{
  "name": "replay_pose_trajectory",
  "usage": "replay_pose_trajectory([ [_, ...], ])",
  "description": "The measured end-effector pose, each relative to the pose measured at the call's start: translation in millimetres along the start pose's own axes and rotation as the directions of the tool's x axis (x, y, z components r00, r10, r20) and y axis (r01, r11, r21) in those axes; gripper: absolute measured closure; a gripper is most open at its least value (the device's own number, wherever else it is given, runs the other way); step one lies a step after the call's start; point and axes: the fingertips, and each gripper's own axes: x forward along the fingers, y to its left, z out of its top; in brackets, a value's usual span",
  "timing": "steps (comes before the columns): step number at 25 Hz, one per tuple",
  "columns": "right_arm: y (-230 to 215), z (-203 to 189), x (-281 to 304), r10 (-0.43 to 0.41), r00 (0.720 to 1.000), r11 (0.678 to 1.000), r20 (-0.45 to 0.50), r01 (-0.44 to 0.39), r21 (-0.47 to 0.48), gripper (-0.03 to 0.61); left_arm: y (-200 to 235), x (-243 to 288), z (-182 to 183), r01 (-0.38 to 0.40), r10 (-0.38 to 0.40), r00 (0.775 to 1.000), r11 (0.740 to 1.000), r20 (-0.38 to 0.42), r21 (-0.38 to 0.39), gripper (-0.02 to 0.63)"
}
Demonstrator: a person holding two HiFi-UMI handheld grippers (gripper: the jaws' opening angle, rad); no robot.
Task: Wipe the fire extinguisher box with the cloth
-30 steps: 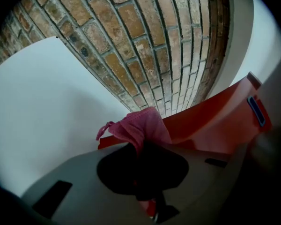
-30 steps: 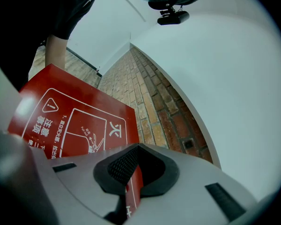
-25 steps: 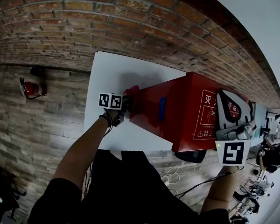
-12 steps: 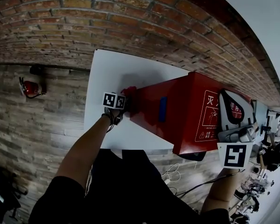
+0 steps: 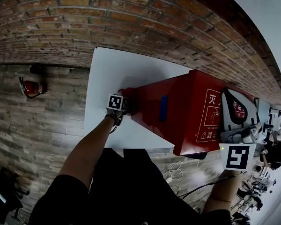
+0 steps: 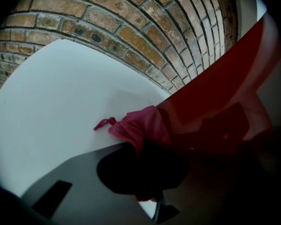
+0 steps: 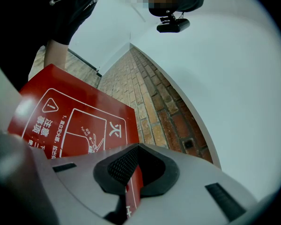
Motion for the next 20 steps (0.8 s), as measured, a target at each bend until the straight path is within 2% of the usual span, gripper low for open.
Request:
replay_pose_trajectory([
  [8,0,-1,0,0.003,1.000,1.000,-0.005,-0.003,-0.001,0.561,1,1,-10,-0.011,0.011,1.000,1.000,0.003,0.006,0.554],
  [14,1,-2,0,0.004,1.000,1.000,-0.006,-0.004,-0.002,0.561,0,-3,-26,-0.005,0.006,1.000,0.999,0.014,-0.032,0.554],
  [20,1,0,0,0.004,1.000,1.000,0.000,-0.004,-0.004,0.561,-11,-6,-46,0.085,-0.083,0.996,0.992,0.025,-0.090,0.554],
])
